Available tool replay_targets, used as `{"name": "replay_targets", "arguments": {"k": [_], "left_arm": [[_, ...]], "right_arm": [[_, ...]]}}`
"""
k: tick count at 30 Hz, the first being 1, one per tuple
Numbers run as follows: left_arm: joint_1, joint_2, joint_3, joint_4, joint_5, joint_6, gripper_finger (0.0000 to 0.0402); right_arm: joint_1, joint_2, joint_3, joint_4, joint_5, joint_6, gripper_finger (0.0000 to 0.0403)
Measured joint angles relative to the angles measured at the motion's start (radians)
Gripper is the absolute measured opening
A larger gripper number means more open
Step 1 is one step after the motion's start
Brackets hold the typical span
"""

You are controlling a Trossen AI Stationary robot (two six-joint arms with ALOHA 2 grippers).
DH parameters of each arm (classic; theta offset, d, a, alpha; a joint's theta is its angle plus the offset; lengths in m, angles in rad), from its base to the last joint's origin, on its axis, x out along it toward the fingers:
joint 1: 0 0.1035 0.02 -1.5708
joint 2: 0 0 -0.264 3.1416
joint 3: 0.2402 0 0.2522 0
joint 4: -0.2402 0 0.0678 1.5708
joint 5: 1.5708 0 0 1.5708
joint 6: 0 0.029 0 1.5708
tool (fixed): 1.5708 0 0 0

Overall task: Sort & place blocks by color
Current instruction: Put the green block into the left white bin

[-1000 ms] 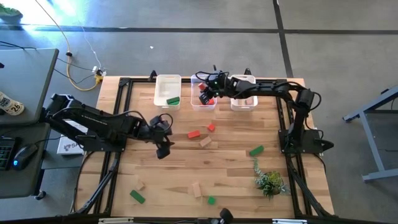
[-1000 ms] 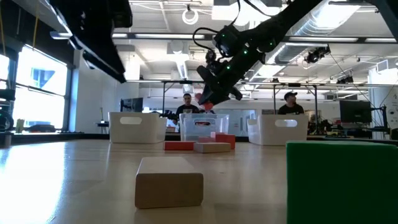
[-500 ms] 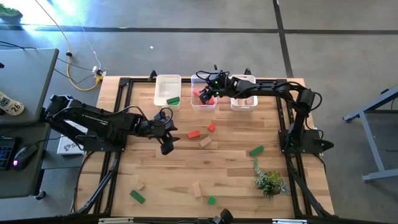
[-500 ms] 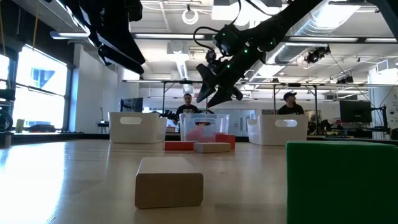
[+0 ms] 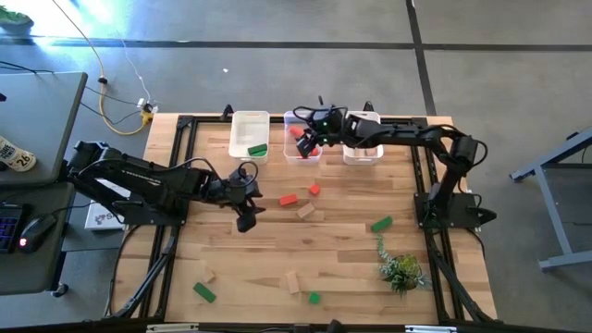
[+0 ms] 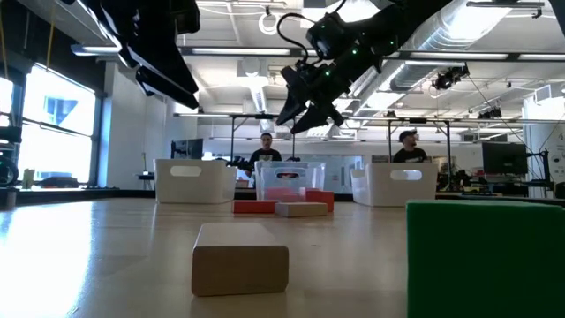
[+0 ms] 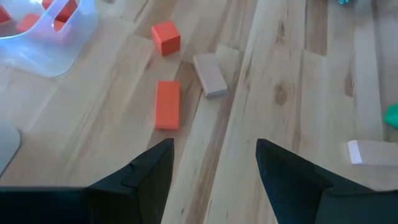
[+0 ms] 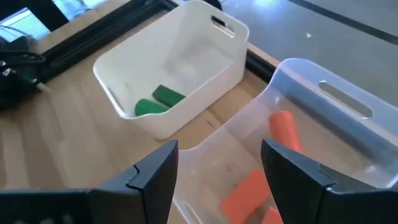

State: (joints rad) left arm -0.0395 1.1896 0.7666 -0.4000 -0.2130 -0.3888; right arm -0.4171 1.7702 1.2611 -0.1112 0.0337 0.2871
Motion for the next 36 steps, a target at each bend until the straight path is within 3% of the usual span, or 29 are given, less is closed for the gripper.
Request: {"name": "replay_targets", "arguments": {"k": [7,13,36], "left_arm": [[0.000,0.000,0.000,0.000,0.003,0.017,0.0214],[-0.039,0.000,0.000,0.000,0.114,0.015,0.0214],[-0.425,0.000,0.000,0.000,0.090,-0.142,0.0214]], "right_arm": [[0.001,0.000,0.000,-0.067,-0.008,0.022,0.0217],[0.012,0.000,0.000,-0.095,-0.025,0.026,0.0217],[0.116,0.000,0.000,-0.095,-0.004,0.028,0.0217]]}}
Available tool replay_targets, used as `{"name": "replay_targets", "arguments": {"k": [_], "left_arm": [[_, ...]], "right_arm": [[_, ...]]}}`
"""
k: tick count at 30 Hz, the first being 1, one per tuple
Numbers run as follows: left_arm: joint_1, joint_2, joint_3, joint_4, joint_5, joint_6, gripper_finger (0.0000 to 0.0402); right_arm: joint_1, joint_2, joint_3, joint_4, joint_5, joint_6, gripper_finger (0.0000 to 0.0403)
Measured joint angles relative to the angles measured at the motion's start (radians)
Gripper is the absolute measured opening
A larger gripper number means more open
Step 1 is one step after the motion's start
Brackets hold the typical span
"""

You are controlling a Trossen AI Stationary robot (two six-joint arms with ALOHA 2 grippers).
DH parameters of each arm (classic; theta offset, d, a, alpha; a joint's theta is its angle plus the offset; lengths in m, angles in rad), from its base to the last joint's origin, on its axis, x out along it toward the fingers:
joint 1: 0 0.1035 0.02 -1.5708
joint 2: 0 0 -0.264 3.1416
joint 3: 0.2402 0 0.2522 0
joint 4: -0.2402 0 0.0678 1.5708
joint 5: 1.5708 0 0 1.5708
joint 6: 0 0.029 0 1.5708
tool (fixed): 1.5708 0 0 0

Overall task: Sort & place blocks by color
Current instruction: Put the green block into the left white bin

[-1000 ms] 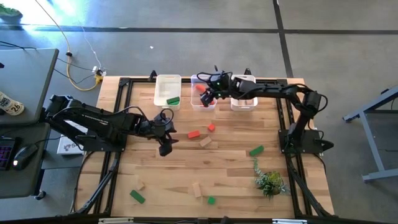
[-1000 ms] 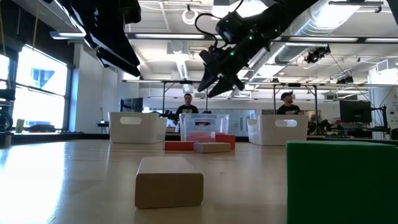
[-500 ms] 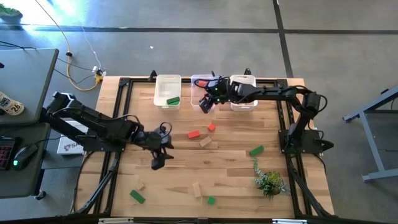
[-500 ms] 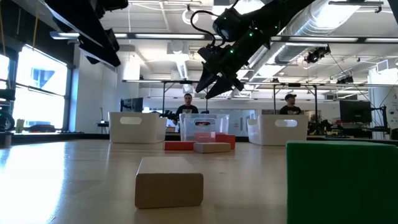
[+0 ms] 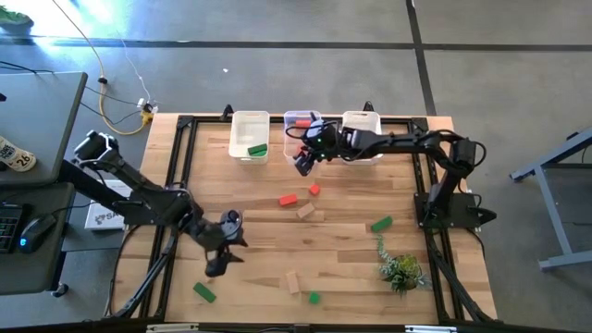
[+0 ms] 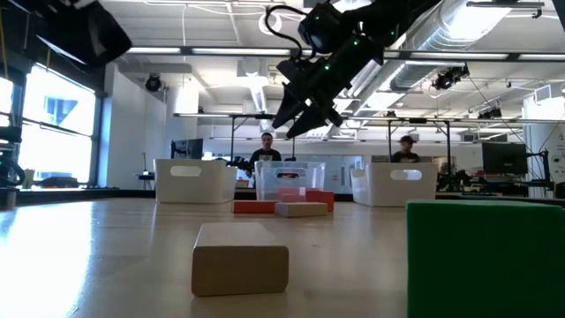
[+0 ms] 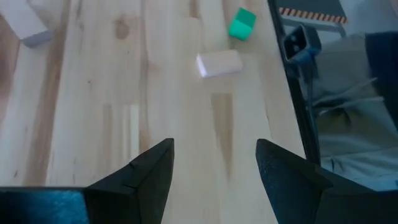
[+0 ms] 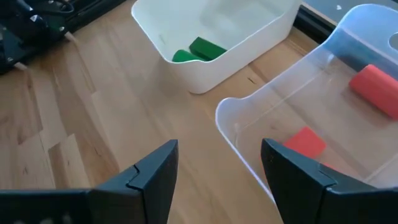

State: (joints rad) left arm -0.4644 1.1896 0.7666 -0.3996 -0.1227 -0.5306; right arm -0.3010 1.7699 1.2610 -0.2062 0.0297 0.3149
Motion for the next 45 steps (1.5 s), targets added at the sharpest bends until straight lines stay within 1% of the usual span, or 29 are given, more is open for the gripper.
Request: {"name": "replay_targets", "arguments": {"k": [4,8,14,19,27,32,35,45], "left_arm": [[-0.062,0.000,0.000,0.000,-0.052,-0.001,0.0214],[-0.117,0.007,0.000,0.000,-0.104,-0.002,0.0214],[-0.192,0.057,0.000,0.002,-0.119,-0.056,0.0214],[-0.240,0.131,0.000,0.000,-0.072,-0.140,0.0214],[-0.322,0.245,0.000,0.001,0.082,-0.263,0.0213],[-0.368,0.291,0.000,0.001,0.142,-0.322,0.0213],[-0.396,0.313,0.000,0.001,0.149,-0.359,0.0213],[-0.457,0.386,0.000,0.002,0.150,-0.404,0.0213]], "right_arm": [[0.017,0.000,0.000,0.000,0.050,-0.001,0.0217],[0.033,0.000,0.000,0.000,0.075,-0.001,0.0217],[0.041,0.000,0.000,0.000,0.072,-0.001,0.0217],[0.041,0.000,0.000,-0.001,0.072,-0.001,0.0217],[0.041,0.000,0.000,-0.001,0.072,-0.001,0.0217],[0.040,0.000,0.000,-0.001,0.072,-0.001,0.0217],[0.040,0.000,0.000,-0.001,0.072,-0.001,0.0217],[0.040,0.000,0.000,-0.002,0.072,0.001,0.0217]]}}
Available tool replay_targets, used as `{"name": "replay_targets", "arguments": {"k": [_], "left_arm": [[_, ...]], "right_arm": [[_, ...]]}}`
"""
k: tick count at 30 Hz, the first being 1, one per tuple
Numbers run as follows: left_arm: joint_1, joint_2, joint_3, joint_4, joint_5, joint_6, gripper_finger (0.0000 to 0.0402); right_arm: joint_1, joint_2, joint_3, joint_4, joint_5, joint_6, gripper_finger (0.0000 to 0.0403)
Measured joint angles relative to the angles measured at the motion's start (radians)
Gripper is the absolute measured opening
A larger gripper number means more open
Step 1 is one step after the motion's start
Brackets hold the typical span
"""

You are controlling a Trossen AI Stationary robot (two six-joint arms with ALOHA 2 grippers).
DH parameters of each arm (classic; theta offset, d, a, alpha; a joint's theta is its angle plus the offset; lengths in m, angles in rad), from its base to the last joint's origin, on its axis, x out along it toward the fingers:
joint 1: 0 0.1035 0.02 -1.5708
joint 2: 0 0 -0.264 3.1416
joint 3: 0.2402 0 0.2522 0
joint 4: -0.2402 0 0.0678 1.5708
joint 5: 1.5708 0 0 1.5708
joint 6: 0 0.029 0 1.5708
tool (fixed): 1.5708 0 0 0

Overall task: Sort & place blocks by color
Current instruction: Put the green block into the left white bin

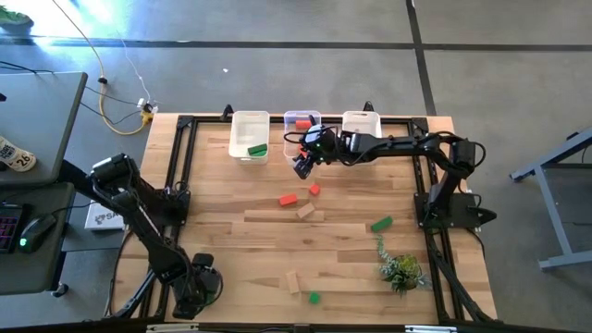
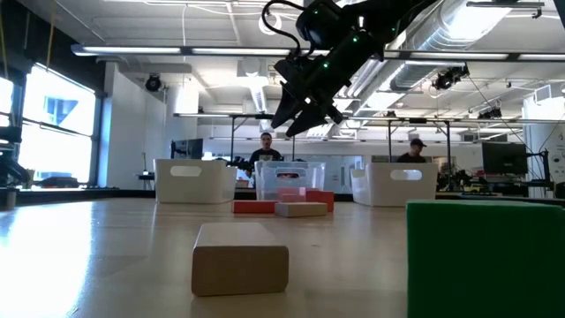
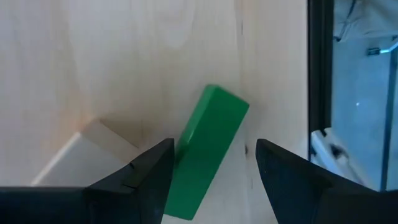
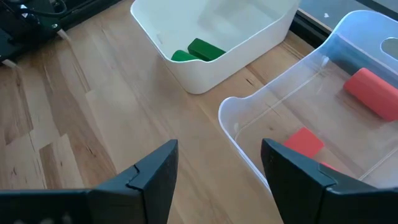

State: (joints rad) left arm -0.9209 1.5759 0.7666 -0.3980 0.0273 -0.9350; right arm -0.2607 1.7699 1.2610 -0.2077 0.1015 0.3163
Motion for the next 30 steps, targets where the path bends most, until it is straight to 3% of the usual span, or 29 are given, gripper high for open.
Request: {"name": "replay_targets", "arguments": {"k": [13,30], "left_arm": [[-0.034,0.081,0.009,-0.017,-0.079,-0.031,0.0208],[-0.070,0.089,0.011,-0.044,-0.180,-0.026,0.0095]], "right_arm": [[0.000,0.000,0.000,0.000,-0.003,0.000,0.0217],[0.000,0.000,0.000,0.000,-0.004,0.013,0.0217]]}}
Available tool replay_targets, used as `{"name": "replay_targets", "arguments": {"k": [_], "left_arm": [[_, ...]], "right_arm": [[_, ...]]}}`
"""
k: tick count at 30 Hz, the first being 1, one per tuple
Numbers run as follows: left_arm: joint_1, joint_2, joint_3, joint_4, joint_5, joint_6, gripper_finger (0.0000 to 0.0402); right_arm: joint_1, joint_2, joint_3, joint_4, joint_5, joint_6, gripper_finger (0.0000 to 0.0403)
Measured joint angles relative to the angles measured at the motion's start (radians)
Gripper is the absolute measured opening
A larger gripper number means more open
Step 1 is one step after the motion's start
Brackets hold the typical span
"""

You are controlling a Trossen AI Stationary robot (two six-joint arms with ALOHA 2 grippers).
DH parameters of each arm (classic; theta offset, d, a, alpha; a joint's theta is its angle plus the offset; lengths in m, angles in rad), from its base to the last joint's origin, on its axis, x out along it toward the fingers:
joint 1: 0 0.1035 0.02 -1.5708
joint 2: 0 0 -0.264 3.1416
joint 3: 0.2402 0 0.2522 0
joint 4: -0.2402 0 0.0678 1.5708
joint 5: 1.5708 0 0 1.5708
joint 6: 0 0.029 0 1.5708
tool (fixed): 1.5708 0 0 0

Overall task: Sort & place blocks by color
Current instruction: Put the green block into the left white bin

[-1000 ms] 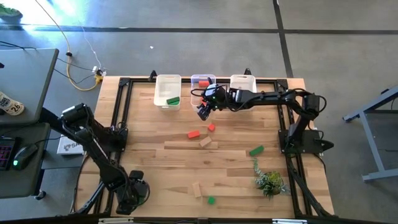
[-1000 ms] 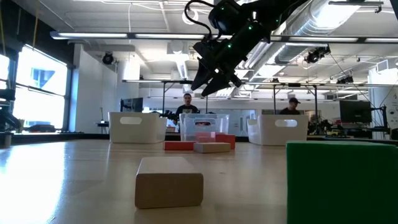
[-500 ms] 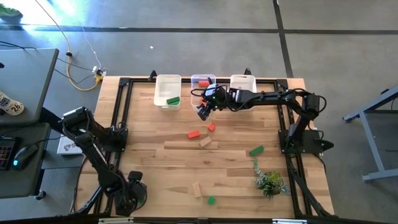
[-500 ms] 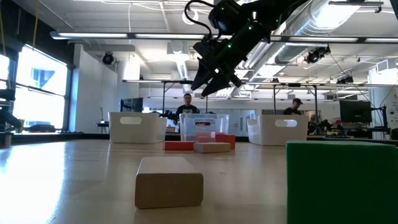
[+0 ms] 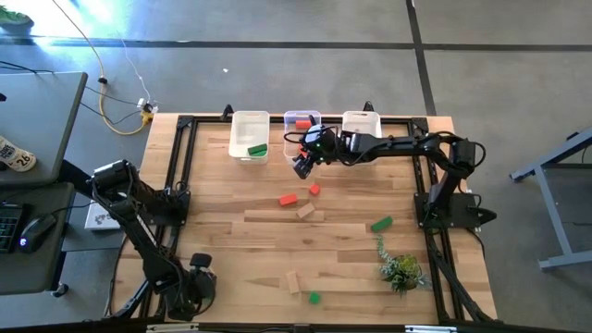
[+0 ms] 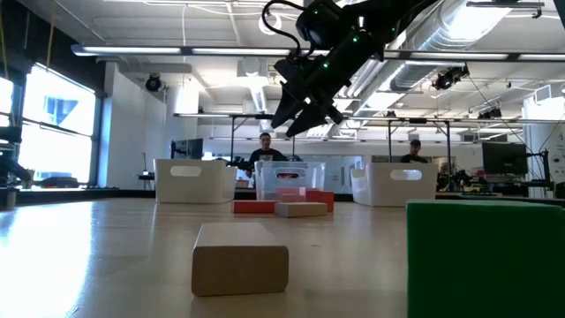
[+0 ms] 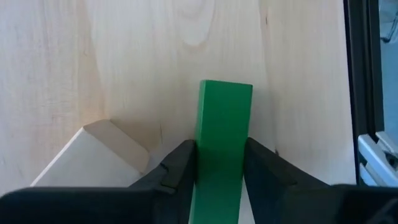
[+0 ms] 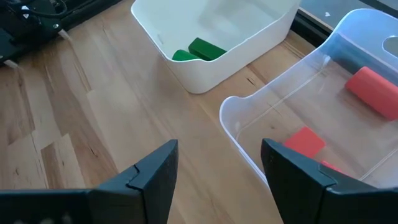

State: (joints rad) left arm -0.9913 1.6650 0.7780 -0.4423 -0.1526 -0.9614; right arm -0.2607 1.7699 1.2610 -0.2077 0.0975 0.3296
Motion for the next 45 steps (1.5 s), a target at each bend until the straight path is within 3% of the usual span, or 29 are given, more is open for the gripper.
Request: {"name": "replay_targets", "arguments": {"k": [6,13,22,32,40,45], "left_arm": [[0.001,0.001,0.016,0.006,-0.007,-0.031,0.0090],[0.006,0.013,0.092,-0.067,-0.046,-0.016,0.0088],[0.111,0.011,0.105,-0.071,-0.075,0.035,0.0087],[0.348,0.008,0.107,-0.062,-0.087,0.288,0.0087],[0.645,-0.037,0.108,0.012,-0.128,0.578,0.0087],[0.834,-0.087,0.109,0.024,-0.167,0.672,0.0087]], "right_arm": [[0.000,0.000,0.000,0.000,-0.012,0.011,0.0217],[0.000,-0.017,0.000,0.000,-0.113,0.009,0.0217],[0.000,-0.121,0.000,-0.005,-0.174,-0.059,0.0217],[-0.001,-0.306,0.000,-0.156,-0.173,-0.149,0.0217],[-0.001,-0.372,0.000,-0.239,-0.158,-0.185,0.0217],[-0.001,-0.379,0.000,-0.296,-0.158,-0.199,0.0217]]}}
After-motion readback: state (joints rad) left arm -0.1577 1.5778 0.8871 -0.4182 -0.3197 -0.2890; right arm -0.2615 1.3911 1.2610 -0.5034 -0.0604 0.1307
